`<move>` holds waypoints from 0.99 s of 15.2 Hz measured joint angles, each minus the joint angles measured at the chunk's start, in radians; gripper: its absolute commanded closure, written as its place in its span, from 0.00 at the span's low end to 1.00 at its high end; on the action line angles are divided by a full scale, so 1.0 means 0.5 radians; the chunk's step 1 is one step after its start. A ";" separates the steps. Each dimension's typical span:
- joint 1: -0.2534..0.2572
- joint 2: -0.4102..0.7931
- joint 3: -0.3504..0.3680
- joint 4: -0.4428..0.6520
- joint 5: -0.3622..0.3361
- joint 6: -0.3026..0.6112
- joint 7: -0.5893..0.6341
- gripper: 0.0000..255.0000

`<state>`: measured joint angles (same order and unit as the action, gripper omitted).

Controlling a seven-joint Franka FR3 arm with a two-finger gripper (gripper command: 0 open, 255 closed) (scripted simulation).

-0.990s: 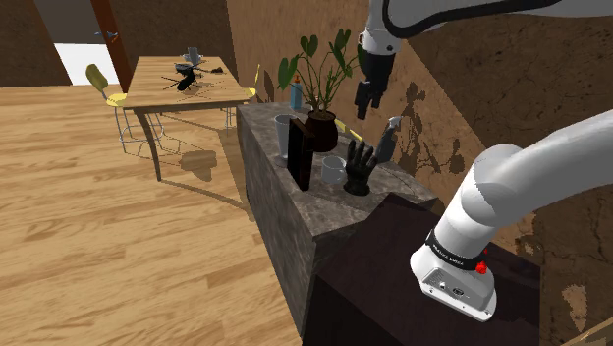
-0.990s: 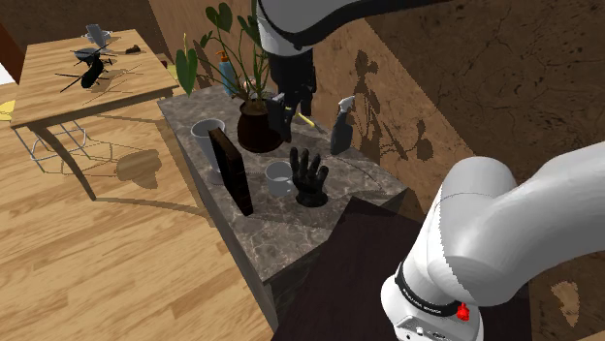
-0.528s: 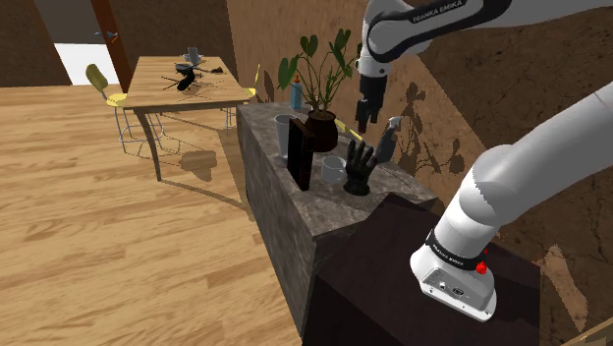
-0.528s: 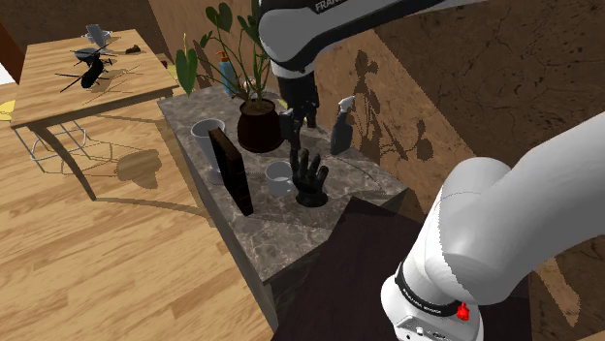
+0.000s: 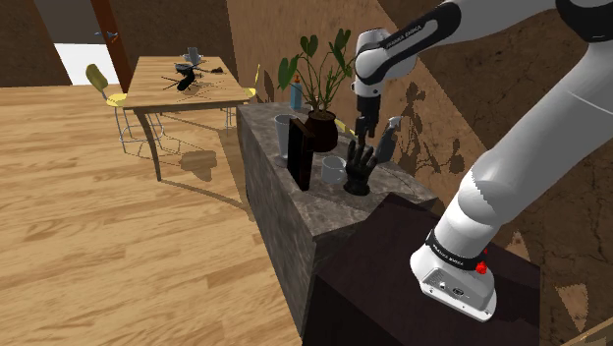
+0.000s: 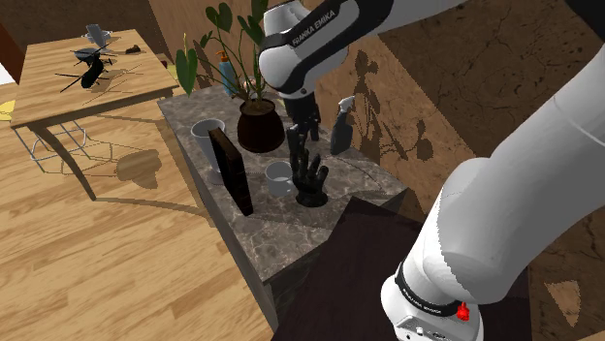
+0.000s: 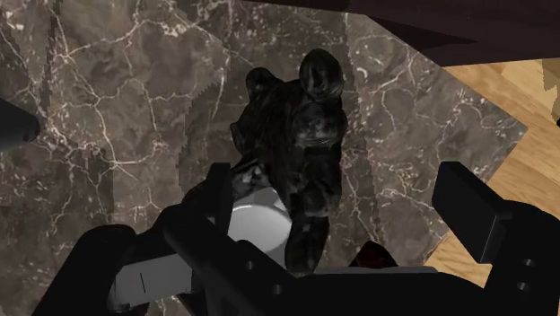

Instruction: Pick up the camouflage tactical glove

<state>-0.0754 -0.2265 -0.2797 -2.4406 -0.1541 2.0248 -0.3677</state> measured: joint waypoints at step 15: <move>-0.002 0.113 -0.019 -0.076 0.010 0.187 -0.013 1.00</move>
<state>-0.0762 -0.1700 -0.2892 -2.4784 -0.1490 2.1186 -0.3739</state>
